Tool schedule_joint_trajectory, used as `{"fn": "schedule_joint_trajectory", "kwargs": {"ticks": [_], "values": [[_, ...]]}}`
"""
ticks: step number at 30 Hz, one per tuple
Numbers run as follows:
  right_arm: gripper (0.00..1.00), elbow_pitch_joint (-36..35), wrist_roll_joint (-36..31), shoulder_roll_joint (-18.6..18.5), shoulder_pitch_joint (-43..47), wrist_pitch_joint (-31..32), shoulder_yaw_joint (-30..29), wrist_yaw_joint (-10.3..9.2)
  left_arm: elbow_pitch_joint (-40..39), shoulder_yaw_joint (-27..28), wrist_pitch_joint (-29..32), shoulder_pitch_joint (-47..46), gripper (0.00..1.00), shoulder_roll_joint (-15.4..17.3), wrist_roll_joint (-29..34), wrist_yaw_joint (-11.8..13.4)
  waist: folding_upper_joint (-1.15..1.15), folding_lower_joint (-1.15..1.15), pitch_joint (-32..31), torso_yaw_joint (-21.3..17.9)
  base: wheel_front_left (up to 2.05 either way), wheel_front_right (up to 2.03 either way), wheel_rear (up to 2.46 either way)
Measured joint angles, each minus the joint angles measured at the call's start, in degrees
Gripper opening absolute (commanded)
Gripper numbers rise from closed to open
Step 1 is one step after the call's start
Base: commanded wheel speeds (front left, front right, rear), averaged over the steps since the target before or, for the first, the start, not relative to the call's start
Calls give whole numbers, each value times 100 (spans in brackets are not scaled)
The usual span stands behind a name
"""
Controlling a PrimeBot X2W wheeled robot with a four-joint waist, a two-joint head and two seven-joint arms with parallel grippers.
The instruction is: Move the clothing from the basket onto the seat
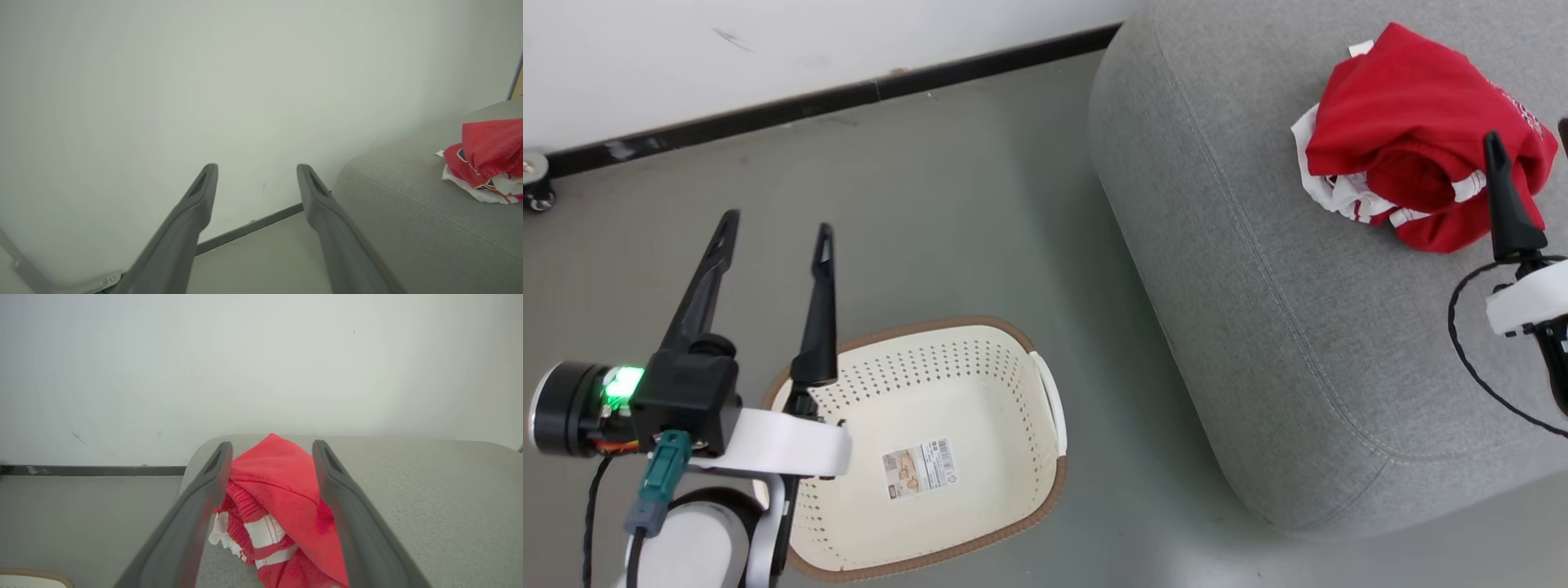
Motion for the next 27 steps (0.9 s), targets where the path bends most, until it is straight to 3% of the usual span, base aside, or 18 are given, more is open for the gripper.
{"fn": "schedule_joint_trajectory", "kwargs": {"ticks": [16,27], "values": [[100,-1140,-276,174,207,-52,136,0,605,546,-453,814,100,-146,-385,386,0,0,-601,416,0,0,0],[100,-1539,-365,737,795,-59,-36,0,910,613,-694,1277,100,-344,-687,474,0,0,-1067,773,0,0,0]]}}
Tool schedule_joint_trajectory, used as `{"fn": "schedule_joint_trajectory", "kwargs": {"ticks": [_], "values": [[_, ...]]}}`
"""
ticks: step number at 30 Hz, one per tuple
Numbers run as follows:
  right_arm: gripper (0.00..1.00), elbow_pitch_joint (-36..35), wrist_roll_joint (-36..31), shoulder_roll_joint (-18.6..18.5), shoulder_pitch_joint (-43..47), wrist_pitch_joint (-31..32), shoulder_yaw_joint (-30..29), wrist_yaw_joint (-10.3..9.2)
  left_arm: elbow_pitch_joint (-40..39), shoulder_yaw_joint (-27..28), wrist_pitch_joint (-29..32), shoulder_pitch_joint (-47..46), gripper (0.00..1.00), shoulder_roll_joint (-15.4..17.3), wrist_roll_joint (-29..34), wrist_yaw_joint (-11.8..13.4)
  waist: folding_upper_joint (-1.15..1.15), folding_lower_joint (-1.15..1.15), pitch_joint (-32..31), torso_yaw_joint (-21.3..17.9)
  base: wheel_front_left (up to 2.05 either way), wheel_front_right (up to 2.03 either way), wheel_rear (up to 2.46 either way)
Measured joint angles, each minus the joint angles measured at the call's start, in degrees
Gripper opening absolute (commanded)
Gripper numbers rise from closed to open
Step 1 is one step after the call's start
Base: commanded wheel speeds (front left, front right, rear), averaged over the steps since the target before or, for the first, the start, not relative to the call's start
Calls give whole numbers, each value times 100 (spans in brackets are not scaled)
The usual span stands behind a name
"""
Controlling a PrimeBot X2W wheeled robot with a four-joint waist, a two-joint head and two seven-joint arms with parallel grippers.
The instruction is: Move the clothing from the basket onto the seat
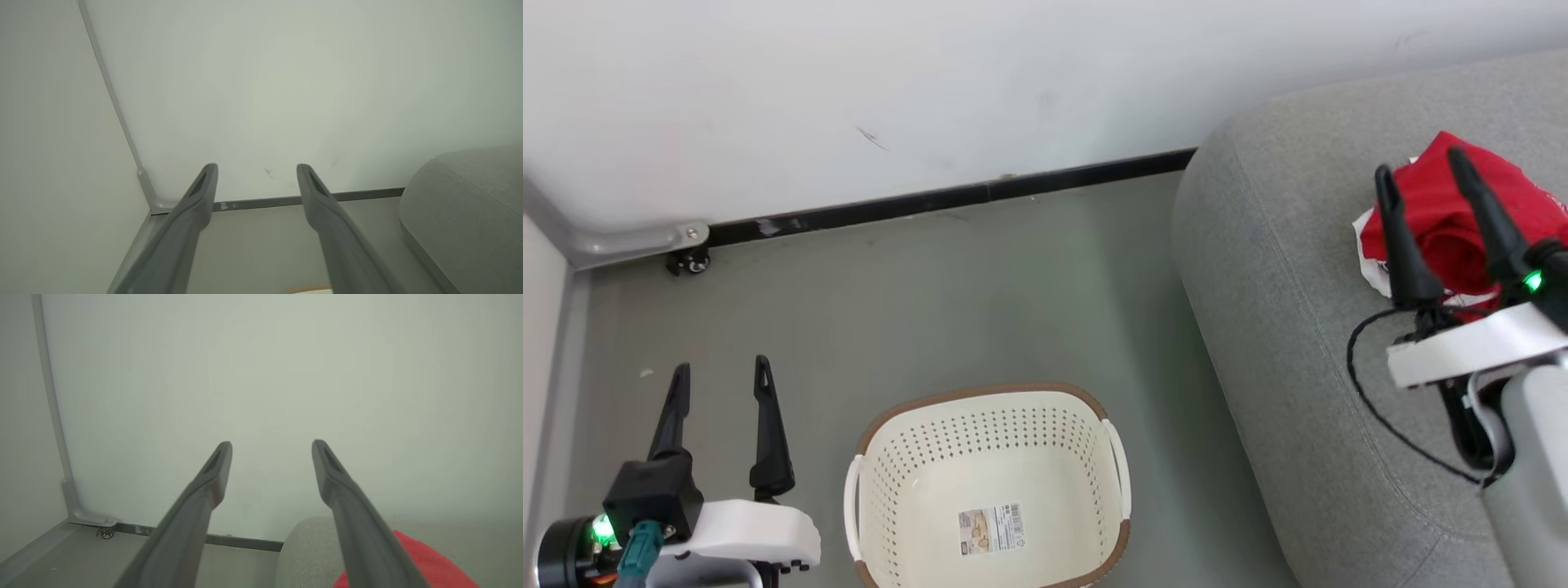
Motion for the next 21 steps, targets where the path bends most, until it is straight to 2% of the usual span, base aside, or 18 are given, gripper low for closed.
{"fn": "schedule_joint_trajectory", "kwargs": {"ticks": [5,12,21], "values": [[100,-116,-44,363,396,0,-105,0,122,-66,-90,153,100,-98,-63,-13,0,0,-208,152,0,0,0],[100,-127,-190,859,1028,0,-202,0,328,-255,-138,294,100,-178,-152,-194,0,0,-477,338,0,0,0],[100,-43,-324,1249,1724,126,-290,0,620,-586,-176,309,100,-276,-152,-408,0,0,-770,533,0,0,0]]}}
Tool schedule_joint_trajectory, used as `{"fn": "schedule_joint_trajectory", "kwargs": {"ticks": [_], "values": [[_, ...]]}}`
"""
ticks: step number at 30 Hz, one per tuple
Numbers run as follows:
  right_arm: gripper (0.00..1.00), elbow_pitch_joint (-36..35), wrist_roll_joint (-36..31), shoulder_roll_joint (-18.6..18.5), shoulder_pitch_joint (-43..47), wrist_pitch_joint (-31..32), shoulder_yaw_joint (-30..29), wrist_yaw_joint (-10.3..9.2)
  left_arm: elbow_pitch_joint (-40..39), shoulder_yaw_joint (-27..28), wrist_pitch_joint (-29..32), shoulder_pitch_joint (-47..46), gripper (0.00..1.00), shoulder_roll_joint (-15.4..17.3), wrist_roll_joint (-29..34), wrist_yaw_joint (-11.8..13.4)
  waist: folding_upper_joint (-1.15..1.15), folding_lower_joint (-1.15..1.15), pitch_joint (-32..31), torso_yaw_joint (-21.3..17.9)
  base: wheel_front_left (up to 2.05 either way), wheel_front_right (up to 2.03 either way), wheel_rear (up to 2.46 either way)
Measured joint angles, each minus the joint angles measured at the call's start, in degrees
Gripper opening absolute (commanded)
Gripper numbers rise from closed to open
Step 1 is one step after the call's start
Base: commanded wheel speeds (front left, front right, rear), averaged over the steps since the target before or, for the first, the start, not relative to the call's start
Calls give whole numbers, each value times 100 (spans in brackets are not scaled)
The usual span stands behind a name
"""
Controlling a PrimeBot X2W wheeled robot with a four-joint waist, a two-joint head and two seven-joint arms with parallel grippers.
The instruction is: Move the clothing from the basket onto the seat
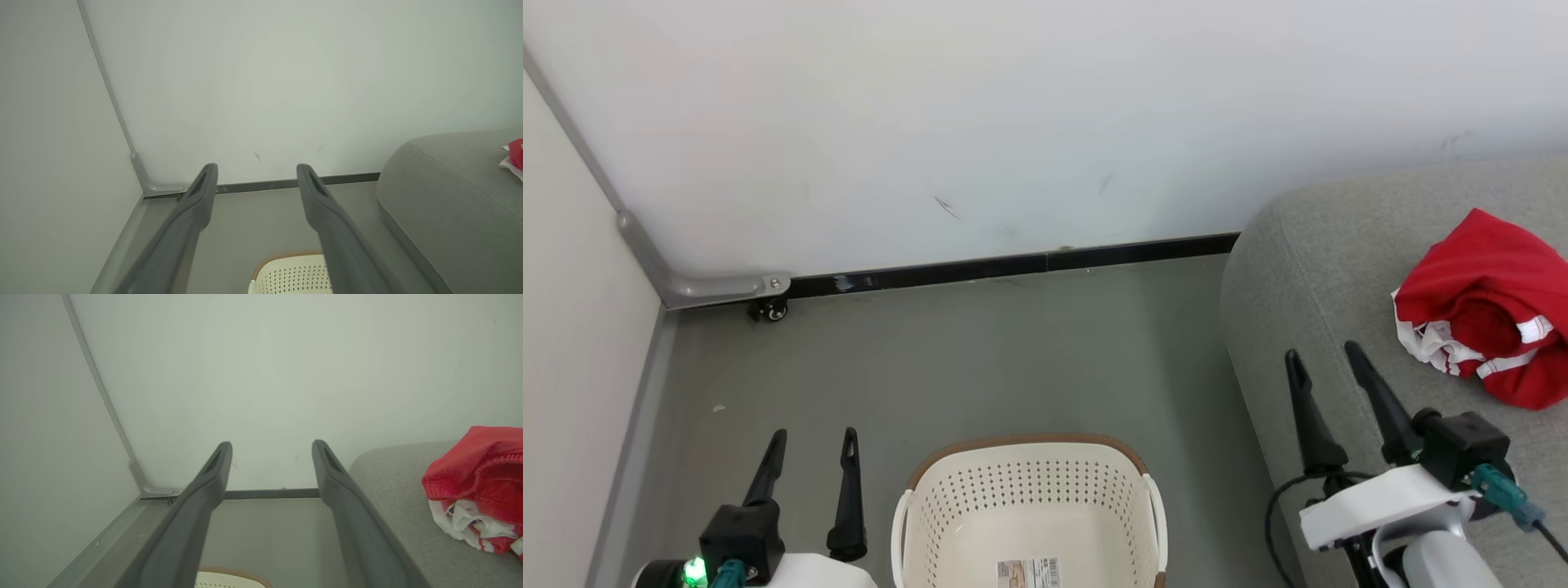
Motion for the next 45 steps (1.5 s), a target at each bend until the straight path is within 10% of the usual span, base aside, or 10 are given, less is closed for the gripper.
{"fn": "schedule_joint_trajectory", "kwargs": {"ticks": [45], "values": [[100,-790,-179,293,876,570,-159,0,491,-11,-5,-179,100,-120,0,-86,0,0,-136,145,0,0,0]]}}
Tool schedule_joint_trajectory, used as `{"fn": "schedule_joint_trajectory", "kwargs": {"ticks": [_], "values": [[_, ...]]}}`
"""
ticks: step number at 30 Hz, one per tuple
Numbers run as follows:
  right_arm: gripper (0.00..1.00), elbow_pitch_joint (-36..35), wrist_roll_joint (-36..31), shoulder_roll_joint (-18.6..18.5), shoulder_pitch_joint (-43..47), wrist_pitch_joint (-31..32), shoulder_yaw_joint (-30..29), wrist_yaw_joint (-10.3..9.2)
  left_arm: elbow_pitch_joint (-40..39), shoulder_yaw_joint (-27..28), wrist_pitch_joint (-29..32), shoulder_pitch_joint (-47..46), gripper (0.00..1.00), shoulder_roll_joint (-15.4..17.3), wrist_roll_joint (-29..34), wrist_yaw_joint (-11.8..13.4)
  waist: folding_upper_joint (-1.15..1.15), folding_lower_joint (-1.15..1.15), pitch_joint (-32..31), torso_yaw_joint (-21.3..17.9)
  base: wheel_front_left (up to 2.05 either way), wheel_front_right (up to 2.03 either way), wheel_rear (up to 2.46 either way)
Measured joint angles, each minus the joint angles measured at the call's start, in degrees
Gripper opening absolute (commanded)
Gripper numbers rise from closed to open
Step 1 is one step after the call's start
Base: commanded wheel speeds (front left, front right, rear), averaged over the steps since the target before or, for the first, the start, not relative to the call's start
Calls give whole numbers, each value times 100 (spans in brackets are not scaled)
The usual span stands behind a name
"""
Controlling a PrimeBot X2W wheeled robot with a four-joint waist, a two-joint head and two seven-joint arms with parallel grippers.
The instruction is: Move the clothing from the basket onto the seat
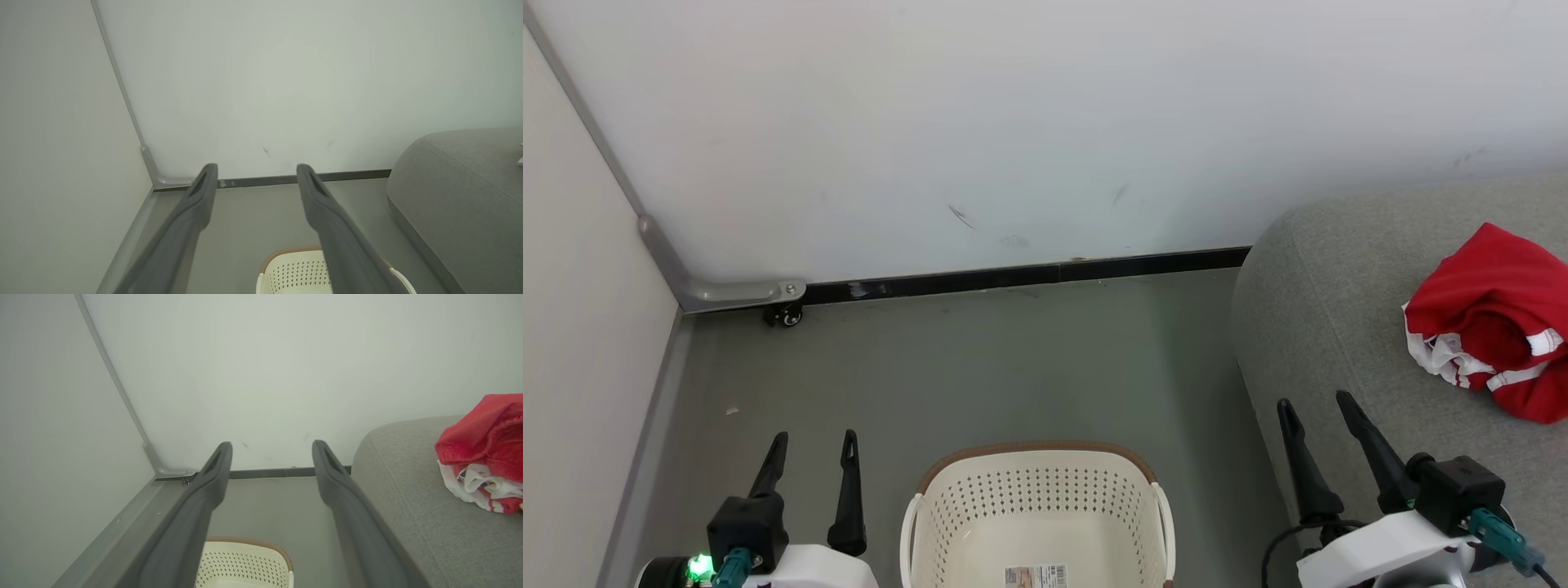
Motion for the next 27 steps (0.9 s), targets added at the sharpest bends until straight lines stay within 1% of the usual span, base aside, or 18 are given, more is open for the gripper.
{"fn": "schedule_joint_trajectory", "kwargs": {"ticks": [16,21,22,27], "values": [[100,-172,10,7,47,26,-70,0,91,-83,1,-47,100,-4,23,1,0,0,2,1,0,0,0],[100,-192,10,9,120,27,-77,0,169,-71,9,-48,100,-5,49,40,0,0,-1,17,0,0,0],[0,-181,10,10,123,26,-74,-1,188,-69,10,-41,0,-11,49,37,0,0,-3,20,0,0,0],[0,109,12,34,333,26,-54,-8,447,-143,12,227,0,-141,38,30,0,0,-2,20,0,0,0]]}}
